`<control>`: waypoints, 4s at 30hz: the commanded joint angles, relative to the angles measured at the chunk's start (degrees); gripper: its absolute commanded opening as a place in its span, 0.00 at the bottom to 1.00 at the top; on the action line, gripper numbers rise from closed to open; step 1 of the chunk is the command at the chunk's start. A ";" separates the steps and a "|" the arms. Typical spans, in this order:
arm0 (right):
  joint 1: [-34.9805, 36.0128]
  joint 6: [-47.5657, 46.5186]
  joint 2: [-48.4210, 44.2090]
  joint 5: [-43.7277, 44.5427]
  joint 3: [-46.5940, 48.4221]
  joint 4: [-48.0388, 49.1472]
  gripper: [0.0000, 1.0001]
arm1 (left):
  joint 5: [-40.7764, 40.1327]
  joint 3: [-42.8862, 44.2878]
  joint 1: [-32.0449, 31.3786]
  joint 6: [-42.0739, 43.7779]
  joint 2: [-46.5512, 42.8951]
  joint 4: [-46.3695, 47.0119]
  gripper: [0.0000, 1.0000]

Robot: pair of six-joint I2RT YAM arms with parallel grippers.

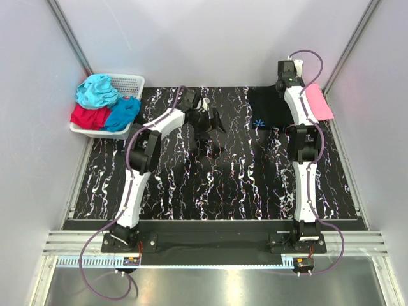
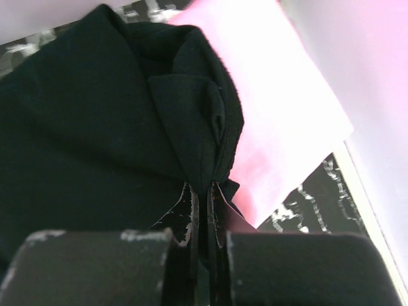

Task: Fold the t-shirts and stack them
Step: Neatly place the folded tshirt to the corner, then reset both grippers

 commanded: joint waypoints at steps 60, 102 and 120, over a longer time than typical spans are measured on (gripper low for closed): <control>-10.59 -5.38 -0.38 21.53 -2.09 11.67 0.78 | -4.24 -4.43 -0.20 5.01 -5.39 -5.15 0.99; 22.19 18.18 -40.45 -10.47 -42.77 -1.61 0.75 | -45.73 -34.04 2.87 8.79 -43.70 -9.46 0.99; 28.08 24.25 -45.82 -7.21 -51.56 -0.47 0.73 | -50.65 -43.28 2.35 10.72 -58.65 -3.40 0.99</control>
